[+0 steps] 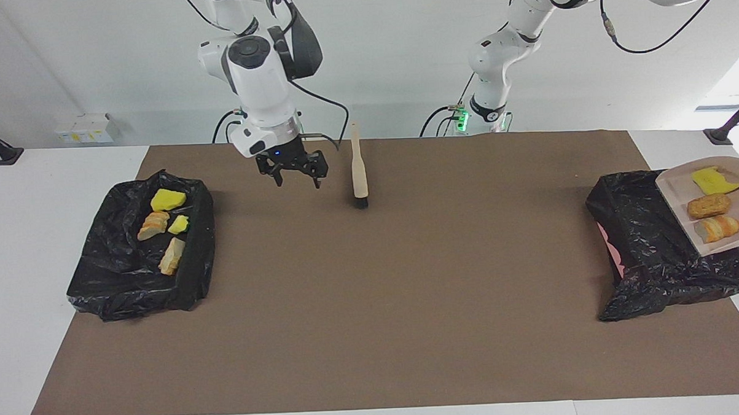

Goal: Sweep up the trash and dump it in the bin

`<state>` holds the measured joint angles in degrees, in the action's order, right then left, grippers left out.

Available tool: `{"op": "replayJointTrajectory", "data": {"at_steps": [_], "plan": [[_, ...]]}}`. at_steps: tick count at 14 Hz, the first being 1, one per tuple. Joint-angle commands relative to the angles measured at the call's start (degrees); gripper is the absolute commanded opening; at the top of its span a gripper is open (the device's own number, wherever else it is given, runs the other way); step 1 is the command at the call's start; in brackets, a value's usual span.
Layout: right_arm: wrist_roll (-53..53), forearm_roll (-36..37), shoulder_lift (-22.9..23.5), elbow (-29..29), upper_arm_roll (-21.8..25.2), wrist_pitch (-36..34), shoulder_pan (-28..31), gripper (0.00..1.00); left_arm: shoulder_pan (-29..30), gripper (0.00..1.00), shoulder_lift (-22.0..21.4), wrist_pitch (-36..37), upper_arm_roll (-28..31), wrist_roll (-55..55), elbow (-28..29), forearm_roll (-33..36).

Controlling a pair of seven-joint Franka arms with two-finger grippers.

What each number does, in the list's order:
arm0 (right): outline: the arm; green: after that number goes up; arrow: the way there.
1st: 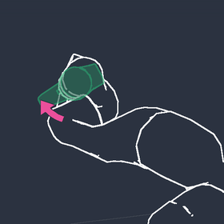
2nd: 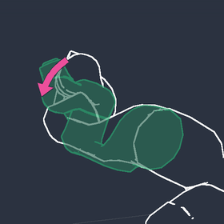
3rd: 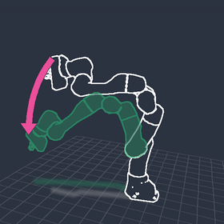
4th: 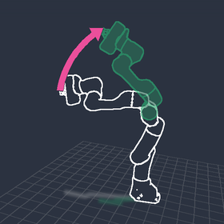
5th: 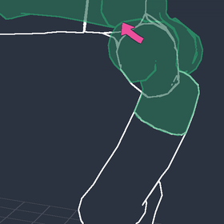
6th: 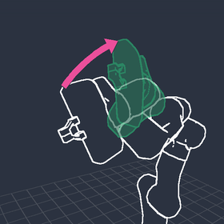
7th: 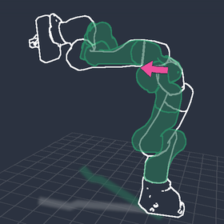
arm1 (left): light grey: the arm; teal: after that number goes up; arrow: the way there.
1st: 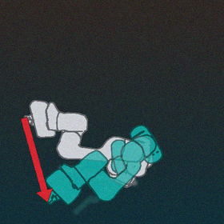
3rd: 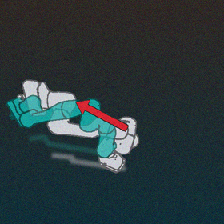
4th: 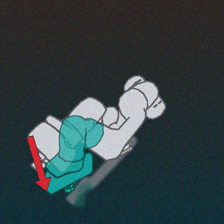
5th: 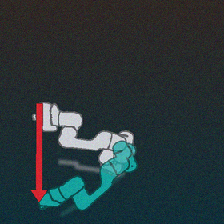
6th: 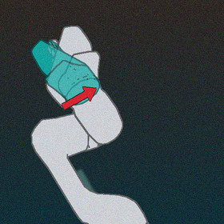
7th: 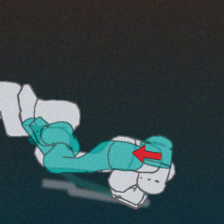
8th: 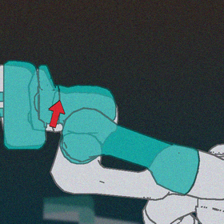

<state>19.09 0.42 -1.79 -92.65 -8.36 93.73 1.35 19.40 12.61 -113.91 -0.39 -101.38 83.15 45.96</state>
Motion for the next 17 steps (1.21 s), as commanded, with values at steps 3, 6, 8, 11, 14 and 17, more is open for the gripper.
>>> {"op": "replayJointTrajectory", "data": {"at_steps": [3,6,8,11,14,17], "plan": [[-3.35,2.12,5.4,10.48,-0.43,-7.86,1.46,1.0,-5.24,0.0,-4.7,3.16,0.66,1.1,2.89,2.64],[-3.71,2.13,5.4,10.48,-0.43,-8.29,1.81,1.0,-6.74,0.0,-4.7,2.02,0.57,2.75,2.89,8.16],[-4.23,1.86,5.14,10.04,-0.43,-7.95,2.51,1.0,-7.09,0.0,-5.75,1.85,0.57,5.92,5.51,10.72],[-3.62,1.95,4.87,9.77,-0.34,-8.03,2.6,1.0,-7.88,0.0,-7.07,3.33,0.22,9.88,7.28,9.6],[-4.23,0.98,4.87,9.68,-0.43,-7.86,3.66,1.0,-8.41,0.0,-8.83,4.3,0.13,10.32,10.27,3.01],[-5.37,2.21,5.05,9.77,-0.34,-7.59,3.92,1.0,-10.08,0.0,-8.74,4.83,0.22,12.86,10.19,-4.97]]}}
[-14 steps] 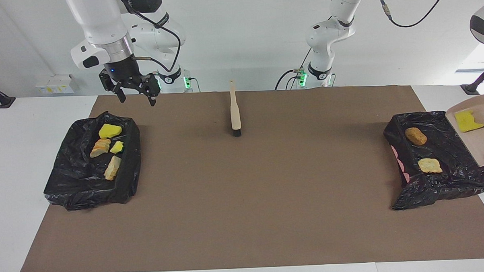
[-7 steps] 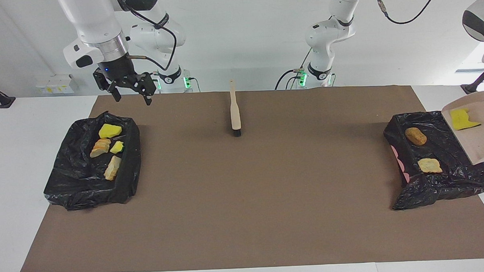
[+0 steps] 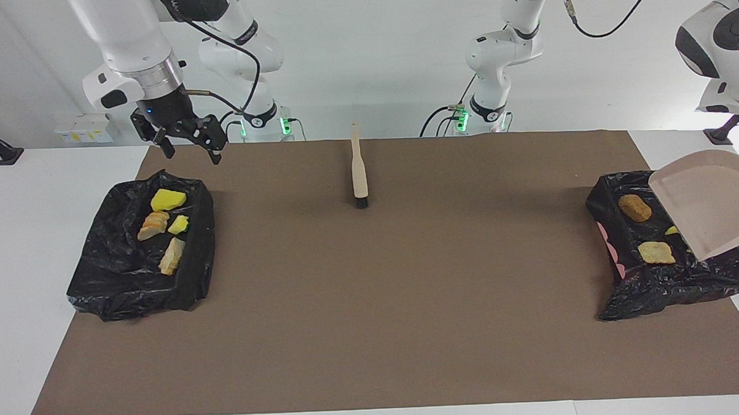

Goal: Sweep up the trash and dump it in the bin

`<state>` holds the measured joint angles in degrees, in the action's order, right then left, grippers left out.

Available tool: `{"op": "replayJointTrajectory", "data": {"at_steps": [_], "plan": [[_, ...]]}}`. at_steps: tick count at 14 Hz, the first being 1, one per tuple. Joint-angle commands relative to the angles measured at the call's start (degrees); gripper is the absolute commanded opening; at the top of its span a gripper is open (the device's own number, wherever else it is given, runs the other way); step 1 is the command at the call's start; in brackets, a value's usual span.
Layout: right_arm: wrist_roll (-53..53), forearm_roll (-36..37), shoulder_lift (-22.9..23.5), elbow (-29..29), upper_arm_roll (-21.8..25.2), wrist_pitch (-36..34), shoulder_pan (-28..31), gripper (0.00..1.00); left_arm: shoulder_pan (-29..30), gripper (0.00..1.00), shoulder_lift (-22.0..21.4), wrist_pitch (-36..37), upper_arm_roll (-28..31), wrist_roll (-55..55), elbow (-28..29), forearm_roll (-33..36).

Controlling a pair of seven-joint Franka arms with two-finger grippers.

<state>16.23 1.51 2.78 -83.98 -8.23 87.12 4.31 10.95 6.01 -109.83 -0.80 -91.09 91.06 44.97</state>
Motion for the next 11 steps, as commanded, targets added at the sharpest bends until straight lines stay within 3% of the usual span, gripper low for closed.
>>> {"op": "replayJointTrajectory", "data": {"at_steps": [1,5,11], "plan": [[-3.74,1.03,0.3,1.1,-0.47,-1.07,0.96,1.0,-1.81,0.0,-2.15,0.93,0.54,3.63,2.45,-6.36],[-4.54,1.03,-1.63,1.37,1.01,-3.36,0.7,1.0,-7.16,0.0,-2.93,5.67,0.54,8.89,3.85,-14.9],[-4.63,0.86,-3.31,1.28,8.49,-5.82,-4.57,1.0,-18.05,0.0,-7.94,6.21,0.54,37.43,14.75,-22.29]]}}
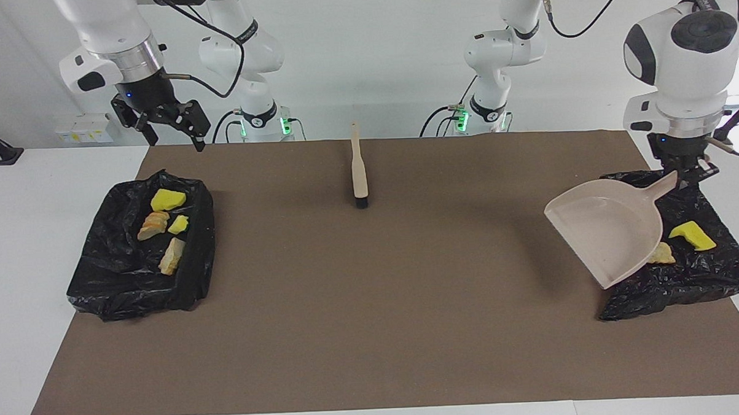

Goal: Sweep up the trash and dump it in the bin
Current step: 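Bring the dustpan back and set it on the mat with the left gripper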

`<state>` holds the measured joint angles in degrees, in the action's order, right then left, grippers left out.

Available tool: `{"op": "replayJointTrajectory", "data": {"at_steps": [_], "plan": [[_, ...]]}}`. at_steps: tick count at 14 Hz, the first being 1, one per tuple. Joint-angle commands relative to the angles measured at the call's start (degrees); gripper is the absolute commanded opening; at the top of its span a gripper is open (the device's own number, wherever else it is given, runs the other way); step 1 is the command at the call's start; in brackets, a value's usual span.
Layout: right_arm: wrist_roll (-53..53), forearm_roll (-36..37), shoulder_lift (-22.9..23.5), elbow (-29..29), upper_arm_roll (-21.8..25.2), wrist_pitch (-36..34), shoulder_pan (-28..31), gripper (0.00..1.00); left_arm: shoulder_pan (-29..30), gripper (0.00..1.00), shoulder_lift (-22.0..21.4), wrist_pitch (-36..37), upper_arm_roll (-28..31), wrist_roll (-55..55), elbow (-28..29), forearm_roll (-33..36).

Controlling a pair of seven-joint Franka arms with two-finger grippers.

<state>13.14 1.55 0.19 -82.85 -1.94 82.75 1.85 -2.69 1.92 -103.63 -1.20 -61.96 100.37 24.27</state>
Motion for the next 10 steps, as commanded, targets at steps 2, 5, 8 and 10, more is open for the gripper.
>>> {"op": "replayJointTrajectory", "data": {"at_steps": [2,5,8,10], "plan": [[-1.53,0.74,-0.71,0.06,2.46,-1.62,-2.29,1.0,-8.54,0.0,-3.94,0.79,0.93,15.34,6.68,-3.69],[-4.34,0.21,-0.63,-0.12,2.38,-1.63,-2.9,1.0,-13.91,0.0,-3.85,2.47,0.93,27.38,7.56,-8.35],[-4.43,-0.05,-0.71,-0.38,2.29,-1.89,-2.9,1.0,-20.05,0.0,-3.07,1.42,0.93,41.69,9.05,-13.53],[-4.35,-0.23,-0.71,-0.56,2.11,-1.8,-2.82,1.0,-24.36,0.0,-1.58,0.19,0.93,53.11,9.23,-16.35]]}}
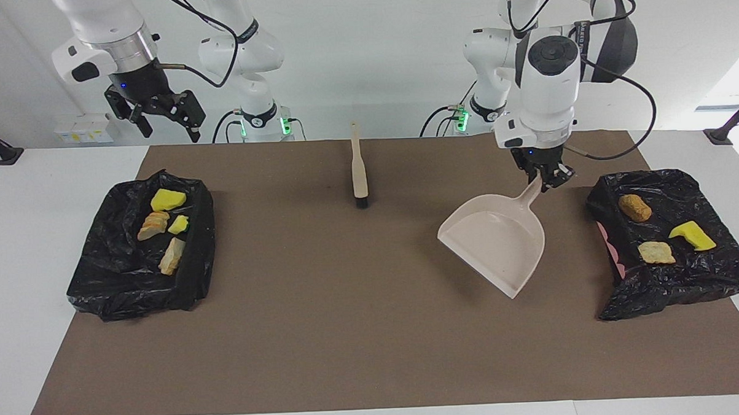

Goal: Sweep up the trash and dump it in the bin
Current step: 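Bring the dustpan back and set it on the mat with the left gripper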

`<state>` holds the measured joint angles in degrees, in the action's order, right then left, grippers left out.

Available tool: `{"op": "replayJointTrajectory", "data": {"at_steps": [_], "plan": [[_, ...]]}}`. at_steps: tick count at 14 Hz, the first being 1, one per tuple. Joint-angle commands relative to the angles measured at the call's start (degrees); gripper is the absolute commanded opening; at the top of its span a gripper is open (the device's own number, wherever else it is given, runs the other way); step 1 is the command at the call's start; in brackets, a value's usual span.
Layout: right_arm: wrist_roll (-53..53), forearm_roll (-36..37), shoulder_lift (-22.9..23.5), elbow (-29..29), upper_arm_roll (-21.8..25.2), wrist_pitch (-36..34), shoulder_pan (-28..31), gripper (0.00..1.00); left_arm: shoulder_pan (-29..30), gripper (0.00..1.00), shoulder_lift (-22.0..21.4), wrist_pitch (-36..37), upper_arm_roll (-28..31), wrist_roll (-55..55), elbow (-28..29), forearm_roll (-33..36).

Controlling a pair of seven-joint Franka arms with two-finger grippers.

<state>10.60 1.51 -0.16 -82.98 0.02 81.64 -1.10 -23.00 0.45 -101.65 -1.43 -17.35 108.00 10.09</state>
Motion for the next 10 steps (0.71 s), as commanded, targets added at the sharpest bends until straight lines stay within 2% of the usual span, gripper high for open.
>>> {"op": "replayJointTrajectory", "data": {"at_steps": [1,5,8,10], "plan": [[-1.63,-0.19,-0.36,-0.43,0.16,-0.25,0.14,1.0,-6.6,0.0,1.21,-2.84,1.17,15.0,1.6,-2.79],[-1.46,-0.19,-0.36,-0.43,0.24,-0.34,0.66,1.0,-14.08,0.0,7.01,-12.75,1.17,32.77,1.95,-8.31],[-1.46,-0.19,-0.36,-0.43,0.16,-0.34,0.75,1.0,-16.81,0.0,11.41,-21.2,1.26,40.18,0.99,-11.57],[-1.46,-0.19,-0.36,-0.43,0.24,-0.34,0.75,1.0,-19.53,0.0,17.01,-22.98,1.34,47.01,-4.16,-12.29]]}}
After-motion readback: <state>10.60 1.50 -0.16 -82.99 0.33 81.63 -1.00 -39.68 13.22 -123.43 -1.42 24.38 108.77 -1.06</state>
